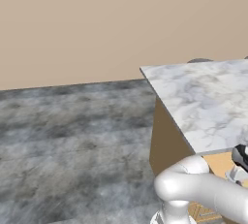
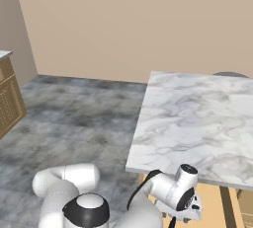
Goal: Take the pizza cutter from the drawer on the right and place it on the dining counter for cutting.
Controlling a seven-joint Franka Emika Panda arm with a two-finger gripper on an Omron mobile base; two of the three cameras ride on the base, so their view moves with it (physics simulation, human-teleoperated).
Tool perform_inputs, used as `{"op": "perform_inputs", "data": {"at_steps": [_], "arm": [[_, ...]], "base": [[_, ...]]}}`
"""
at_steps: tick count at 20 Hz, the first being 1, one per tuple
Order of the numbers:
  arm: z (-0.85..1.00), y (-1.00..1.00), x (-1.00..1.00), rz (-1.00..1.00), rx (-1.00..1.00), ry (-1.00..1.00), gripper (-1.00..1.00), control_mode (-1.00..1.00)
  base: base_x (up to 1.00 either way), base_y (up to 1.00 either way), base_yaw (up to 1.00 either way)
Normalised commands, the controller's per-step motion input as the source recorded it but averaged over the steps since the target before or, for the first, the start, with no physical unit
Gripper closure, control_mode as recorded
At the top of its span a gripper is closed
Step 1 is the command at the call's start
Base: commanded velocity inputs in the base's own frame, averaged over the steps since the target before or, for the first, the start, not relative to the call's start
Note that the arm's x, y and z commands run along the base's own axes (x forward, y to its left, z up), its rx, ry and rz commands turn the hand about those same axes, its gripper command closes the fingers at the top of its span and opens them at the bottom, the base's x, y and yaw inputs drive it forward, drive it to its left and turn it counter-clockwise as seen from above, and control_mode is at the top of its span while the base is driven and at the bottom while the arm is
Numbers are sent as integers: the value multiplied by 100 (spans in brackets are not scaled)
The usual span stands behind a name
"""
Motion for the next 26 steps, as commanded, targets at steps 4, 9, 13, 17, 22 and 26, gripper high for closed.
{"op": "perform_inputs", "data": {"at_steps": [4,9,13,17,22,26], "arm": [[-25,0,6,0,0,0,-100,-100],[-20,0,0,0,0,0,-100,-100],[-21,0,0,0,0,0,-100,-100],[-19,0,0,0,0,0,-100,-100],[-17,0,0,0,0,0,-100,-100],[-16,0,0,0,0,0,-100,-100]], "base": [[0,0,0],[0,0,0],[0,0,0],[0,0,0],[0,0,0],[0,0,0]]}}
